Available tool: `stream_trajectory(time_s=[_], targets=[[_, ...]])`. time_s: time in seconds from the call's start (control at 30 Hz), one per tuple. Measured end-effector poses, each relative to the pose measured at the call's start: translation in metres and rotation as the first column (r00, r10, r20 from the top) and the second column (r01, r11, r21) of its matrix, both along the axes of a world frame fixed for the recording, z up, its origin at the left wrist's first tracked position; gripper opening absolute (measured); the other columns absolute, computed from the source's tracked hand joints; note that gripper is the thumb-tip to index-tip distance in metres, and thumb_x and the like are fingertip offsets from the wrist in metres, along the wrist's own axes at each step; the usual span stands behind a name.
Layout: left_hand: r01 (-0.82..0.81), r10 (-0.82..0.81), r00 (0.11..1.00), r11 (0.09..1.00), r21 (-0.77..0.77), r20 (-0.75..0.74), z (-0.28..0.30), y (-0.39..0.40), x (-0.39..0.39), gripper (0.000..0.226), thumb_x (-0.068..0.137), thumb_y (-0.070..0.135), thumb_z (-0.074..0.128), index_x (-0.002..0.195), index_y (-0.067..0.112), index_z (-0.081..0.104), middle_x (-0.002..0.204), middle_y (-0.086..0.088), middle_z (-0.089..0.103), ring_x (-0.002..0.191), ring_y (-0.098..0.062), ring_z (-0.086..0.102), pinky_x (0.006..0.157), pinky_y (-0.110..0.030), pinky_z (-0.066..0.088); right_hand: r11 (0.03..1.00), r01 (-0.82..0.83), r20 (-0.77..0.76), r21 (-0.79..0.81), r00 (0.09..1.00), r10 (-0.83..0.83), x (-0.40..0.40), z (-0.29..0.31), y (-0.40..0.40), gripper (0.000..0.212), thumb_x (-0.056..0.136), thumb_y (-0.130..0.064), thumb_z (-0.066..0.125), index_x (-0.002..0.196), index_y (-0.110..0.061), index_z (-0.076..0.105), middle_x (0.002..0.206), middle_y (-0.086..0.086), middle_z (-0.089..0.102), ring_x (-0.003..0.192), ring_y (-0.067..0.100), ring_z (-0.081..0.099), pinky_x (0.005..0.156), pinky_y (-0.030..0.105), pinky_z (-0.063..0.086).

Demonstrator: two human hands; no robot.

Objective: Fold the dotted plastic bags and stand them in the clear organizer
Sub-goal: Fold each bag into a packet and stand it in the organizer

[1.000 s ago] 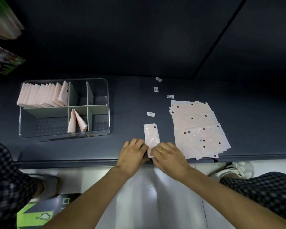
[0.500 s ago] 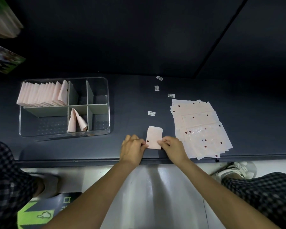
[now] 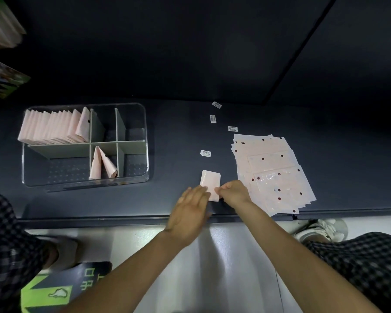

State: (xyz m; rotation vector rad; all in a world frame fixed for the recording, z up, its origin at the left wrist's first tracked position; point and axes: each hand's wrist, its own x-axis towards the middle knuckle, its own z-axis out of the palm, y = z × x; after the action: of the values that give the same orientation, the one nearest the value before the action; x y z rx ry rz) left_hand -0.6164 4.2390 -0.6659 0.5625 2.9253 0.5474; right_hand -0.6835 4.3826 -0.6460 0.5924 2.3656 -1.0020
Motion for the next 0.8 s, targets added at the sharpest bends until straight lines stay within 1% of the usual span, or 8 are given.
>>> stream_trajectory(time_s=[0.1,0.27,0.37,0.43,0.53,0.63,0.73,0.8], targets=[[0.128,-0.119,0.991,0.975,-0.179,0.060,-0.009,-0.003,0.012,0.073,0.099,0.045,0.030,0.149,0.008,-0.009,0.158,-0.009,-0.013,0.145,-0.021,-0.014,0.112,-0.034,-0.022,1.000,0.014,0.012,-0.011,1.000,-0.014,-0.001,0.001,-0.001,0.020,0.088,-0.022,0.062,0.087,-0.003,0.069,0.098,0.016,0.070,0.090,0.029,0.064,0.088,0.035,0.050],[0.199,-0.171,0.977,0.946,-0.257,0.129,-0.009,-0.009,0.009,0.082,0.095,0.058,0.028,0.147,0.015,-0.019,0.152,-0.008,-0.029,0.143,-0.020,-0.022,0.115,-0.035,-0.016,1.000,0.006,0.016,0.005,1.000,-0.006,0.001,0.002,-0.004,0.022,0.088,-0.022,0.060,0.068,-0.012,0.062,0.090,0.011,0.070,0.086,0.024,0.061,0.085,0.031,0.049],[0.231,-0.189,0.968,0.929,-0.289,0.166,-0.007,-0.008,0.008,0.085,0.092,0.063,0.030,0.145,0.022,-0.022,0.149,-0.009,-0.033,0.142,-0.021,-0.025,0.116,-0.035,-0.014,0.986,0.060,-0.307,0.155,0.952,-0.010,0.004,0.006,-0.008,0.012,0.090,-0.022,0.058,0.088,-0.011,0.062,0.091,0.004,0.065,0.087,0.021,0.060,0.075,0.028,0.044],[0.229,-0.184,0.968,0.927,-0.297,0.173,-0.007,-0.006,0.008,0.087,0.090,0.066,0.031,0.145,0.026,-0.023,0.151,-0.011,-0.031,0.141,-0.022,-0.027,0.115,-0.036,-0.014,0.996,0.062,-0.411,-0.058,0.908,-0.081,0.004,0.007,-0.014,0.007,0.091,-0.014,0.056,0.089,-0.010,0.062,0.085,0.004,0.064,0.078,0.017,0.060,0.073,0.027,0.046],[0.239,-0.190,0.964,0.926,-0.292,0.187,-0.006,-0.004,0.008,0.086,0.089,0.067,0.033,0.144,0.031,-0.023,0.153,-0.014,-0.027,0.142,-0.023,-0.026,0.113,-0.037,-0.016,0.877,0.014,-0.158,-0.481,0.982,-0.102,0.003,0.007,-0.026,0.012,0.091,-0.001,0.053,0.097,-0.001,0.064,0.086,0.012,0.066,0.072,0.014,0.063,0.069,0.020,0.053],[0.243,-0.194,0.963,0.926,-0.289,0.187,-0.005,-0.002,0.009,0.084,0.088,0.069,0.033,0.145,0.036,-0.019,0.150,-0.013,-0.032,0.141,-0.024,-0.028,0.112,-0.037,-0.018,0.767,0.139,-0.020,-0.627,0.981,-0.194,-0.006,0.005,-0.027,0.018,0.090,0.007,0.052,0.105,0.002,0.061,0.103,0.025,0.065,0.087,0.023,0.064,0.084,0.025,0.053],[0.241,-0.190,0.962,0.929,-0.282,0.196,-0.004,-0.001,0.009,0.083,0.087,0.070,0.032,0.146,0.037,-0.017,0.151,-0.013,-0.031,0.140,-0.023,-0.030,0.113,-0.037,-0.017,0.838,0.123,-0.127,-0.532,0.967,-0.222,-0.022,0.003,-0.022,0.022,0.087,0.006,0.057,0.106,-0.002,0.061,0.112,0.025,0.064,0.099,0.028,0.062,0.094,0.033,0.047],[0.250,-0.192,0.958,0.924,-0.288,0.213,-0.004,-0.001,0.009,0.083,0.087,0.070,0.031,0.146,0.038,-0.017,0.151,-0.012,-0.032,0.139,-0.022,-0.031,0.113,-0.037,-0.016,0.965,-0.075,-0.302,-0.252,0.953,-0.004,-0.031,0.002,-0.018,0.026,0.084,0.005,0.061,0.109,-0.004,0.064,0.114,0.013,0.064,0.103,0.023,0.060,0.092,0.026,0.045]])
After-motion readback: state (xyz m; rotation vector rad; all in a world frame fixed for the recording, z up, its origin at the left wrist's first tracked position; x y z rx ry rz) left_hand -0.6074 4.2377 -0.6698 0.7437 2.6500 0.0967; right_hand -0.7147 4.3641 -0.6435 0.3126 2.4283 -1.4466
